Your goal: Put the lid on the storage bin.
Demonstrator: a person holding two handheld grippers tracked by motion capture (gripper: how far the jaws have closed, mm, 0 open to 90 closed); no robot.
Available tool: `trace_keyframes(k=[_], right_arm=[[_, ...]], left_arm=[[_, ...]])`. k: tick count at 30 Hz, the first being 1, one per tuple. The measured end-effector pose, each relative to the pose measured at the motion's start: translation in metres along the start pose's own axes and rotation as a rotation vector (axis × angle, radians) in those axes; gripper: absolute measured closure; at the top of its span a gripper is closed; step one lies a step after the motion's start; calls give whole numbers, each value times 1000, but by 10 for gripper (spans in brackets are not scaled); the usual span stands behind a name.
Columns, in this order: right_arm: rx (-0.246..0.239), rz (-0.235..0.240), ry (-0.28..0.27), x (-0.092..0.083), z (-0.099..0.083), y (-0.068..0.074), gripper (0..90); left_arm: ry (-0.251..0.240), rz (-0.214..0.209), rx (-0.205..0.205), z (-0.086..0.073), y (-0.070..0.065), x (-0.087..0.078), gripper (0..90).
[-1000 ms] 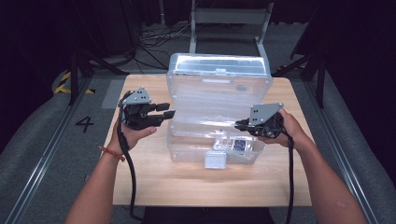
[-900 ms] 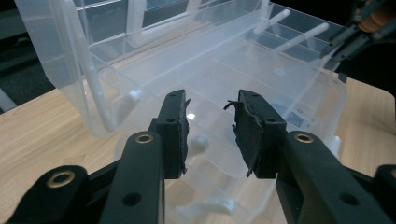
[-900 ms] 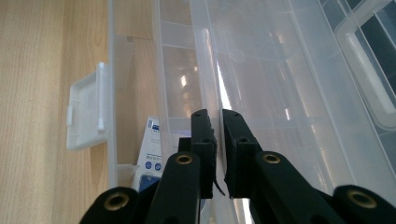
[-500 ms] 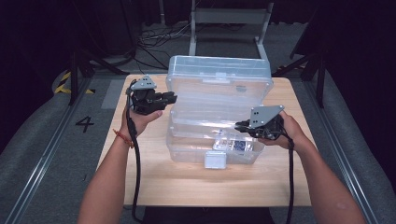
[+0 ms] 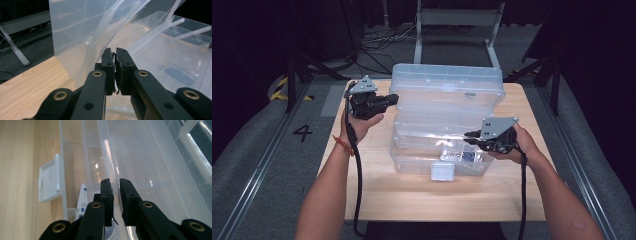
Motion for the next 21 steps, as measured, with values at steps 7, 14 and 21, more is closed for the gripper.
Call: trace_keyframes(k=[7,14,21], right_arm=[[41,-13,-28,-7,-8,-1,781],[75,-19,-62,-19,-20,0,752],[99,-44,-84,-31,-30,4,672]], left_arm=[[5,-1,18,0,-2,-1,858],[-11,-12,29,-5,-8,-5,880],[-3,-13,53,-7,-13,-9,883]])
Point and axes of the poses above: each handheld gripper's, and its own axes: x roughly forward along the jaws, z roughly out of its top, y roughly to its left, the point moved 6 cm from there along x, roughly forward along the jaws, and after that the axes turned 12 degrees about x, right-handed, at the moved point
